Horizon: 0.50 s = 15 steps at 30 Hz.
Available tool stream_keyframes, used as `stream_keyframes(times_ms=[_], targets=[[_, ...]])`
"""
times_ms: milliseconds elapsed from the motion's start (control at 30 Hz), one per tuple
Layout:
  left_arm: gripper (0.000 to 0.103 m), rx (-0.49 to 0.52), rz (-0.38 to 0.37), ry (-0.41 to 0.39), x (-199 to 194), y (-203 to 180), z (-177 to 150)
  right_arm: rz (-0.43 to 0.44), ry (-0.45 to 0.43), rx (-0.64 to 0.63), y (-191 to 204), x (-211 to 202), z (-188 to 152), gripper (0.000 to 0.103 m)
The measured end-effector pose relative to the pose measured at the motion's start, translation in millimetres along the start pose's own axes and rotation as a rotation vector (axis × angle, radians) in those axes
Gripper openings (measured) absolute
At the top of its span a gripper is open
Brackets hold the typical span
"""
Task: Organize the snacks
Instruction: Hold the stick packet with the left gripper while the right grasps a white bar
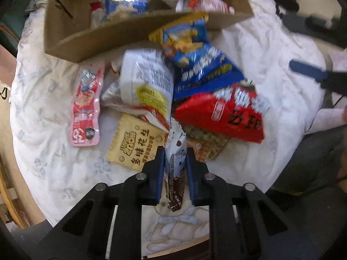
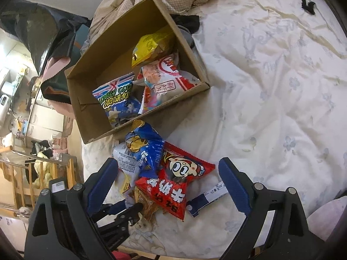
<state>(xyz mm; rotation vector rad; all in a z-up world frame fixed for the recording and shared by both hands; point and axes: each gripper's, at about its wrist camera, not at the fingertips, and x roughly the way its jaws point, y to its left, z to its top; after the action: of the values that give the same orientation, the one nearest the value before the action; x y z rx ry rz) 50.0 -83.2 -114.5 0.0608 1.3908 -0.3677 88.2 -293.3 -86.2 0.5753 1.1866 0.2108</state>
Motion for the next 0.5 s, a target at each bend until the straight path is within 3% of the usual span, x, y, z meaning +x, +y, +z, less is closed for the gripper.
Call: stream_keyframes(times_ms=[100,200,300,400,500], targets=[[0.015,-0.059,-0.019,-0.043,-20.1,13.2,0.3,0.005,0.008,0.017,-5.4,0.1,-0.1,0.096],[0.016,-0.141,-0.009,-0.092,-38.9,31.7,0.1,-0.068,0.040,0.025,-17.5,4.2,-4.1,0.096],[0.016,-0.197,0.022,-0.124,-48.6,44.8,0.8,-0.109,0.094,0.150,-47.2,12.4,-8.8,0.095],[0.016,-0.218,0.019,-0.142,-55.5,50.6,1.7,-0.104,0.203,0.294,-76.4,30.4,-21.2,0.073],[0.016,-0.203,0.022,-0.151,-57.7,48.4,8.2,-0.186,0.255,0.271,-74.8,46.3,-29.3,0.063]])
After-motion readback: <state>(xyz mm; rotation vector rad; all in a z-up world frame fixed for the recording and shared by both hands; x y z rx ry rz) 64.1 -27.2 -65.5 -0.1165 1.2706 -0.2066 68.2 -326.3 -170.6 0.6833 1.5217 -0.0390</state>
